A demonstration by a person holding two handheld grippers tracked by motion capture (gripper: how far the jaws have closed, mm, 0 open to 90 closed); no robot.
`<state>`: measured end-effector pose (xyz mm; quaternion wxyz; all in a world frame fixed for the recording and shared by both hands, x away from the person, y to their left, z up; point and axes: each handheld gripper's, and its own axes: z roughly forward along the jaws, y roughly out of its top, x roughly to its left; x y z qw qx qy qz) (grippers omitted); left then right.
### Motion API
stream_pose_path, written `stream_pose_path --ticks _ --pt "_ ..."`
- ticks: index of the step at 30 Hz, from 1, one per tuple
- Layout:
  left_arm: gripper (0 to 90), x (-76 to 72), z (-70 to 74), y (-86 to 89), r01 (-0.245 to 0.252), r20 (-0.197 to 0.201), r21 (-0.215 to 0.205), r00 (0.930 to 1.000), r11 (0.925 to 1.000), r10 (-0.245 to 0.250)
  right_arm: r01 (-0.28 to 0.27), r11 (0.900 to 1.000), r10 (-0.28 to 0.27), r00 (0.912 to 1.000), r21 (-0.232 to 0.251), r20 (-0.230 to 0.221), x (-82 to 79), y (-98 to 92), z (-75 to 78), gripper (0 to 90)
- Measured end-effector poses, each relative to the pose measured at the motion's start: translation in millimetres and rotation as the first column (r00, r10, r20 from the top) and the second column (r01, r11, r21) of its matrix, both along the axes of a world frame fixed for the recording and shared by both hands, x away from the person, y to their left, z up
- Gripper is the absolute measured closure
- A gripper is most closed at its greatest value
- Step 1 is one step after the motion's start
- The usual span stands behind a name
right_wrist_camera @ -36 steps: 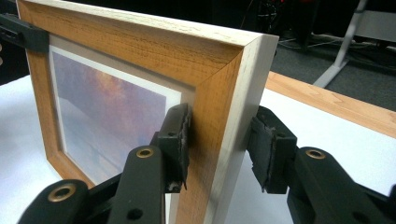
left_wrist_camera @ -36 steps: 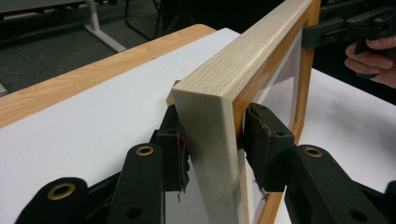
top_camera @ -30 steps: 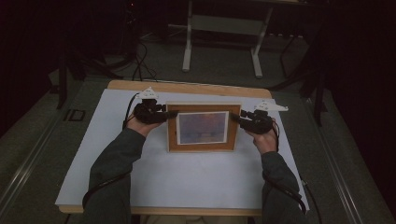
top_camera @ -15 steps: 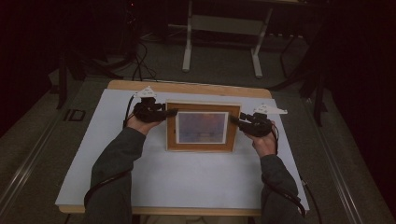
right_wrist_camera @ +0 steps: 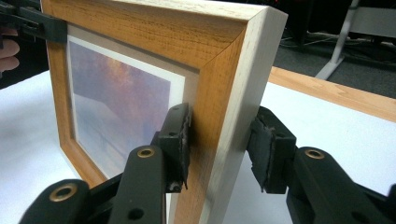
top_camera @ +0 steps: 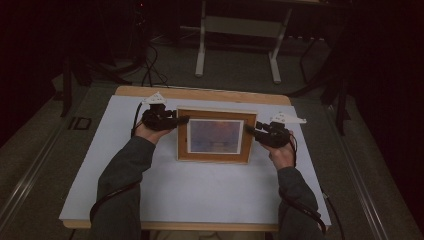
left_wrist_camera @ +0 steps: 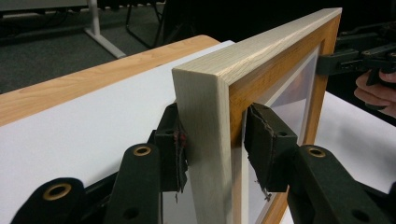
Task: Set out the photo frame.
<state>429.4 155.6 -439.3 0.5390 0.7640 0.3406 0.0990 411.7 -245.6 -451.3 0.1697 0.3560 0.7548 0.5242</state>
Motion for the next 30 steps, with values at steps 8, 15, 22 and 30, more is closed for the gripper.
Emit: stream_pose_path --ticks 8,15,22,30 --pt "60.8 0.3 -0.3 0.5 -0.001 -0.003 -0.005 1.0000 1.0000 0.001 -0.003 1.000 0.003 1.0000 0.000 -0.002 -0.2 0.1 -0.9 60.5" --pt "61.1 -1.6 -1.3 1.0 -0.011 -0.007 -0.019 0.9999 0.9998 0.011 -0.008 1.000 0.008 1.0000 -0.007 -0.004 1.6 0.9 0.1 60.5" --pt "61.5 -3.4 -1.3 1.4 -0.019 -0.018 -0.027 0.9997 0.9995 0.018 -0.014 1.000 0.014 0.9999 -0.009 -0.006 3.5 0.9 0.6 60.5" --pt "61.9 -4.3 -1.3 2.4 -0.016 -0.024 -0.032 0.9996 0.9994 0.016 -0.021 1.000 0.021 0.9998 -0.015 -0.008 4.6 1.1 1.5 60.5"
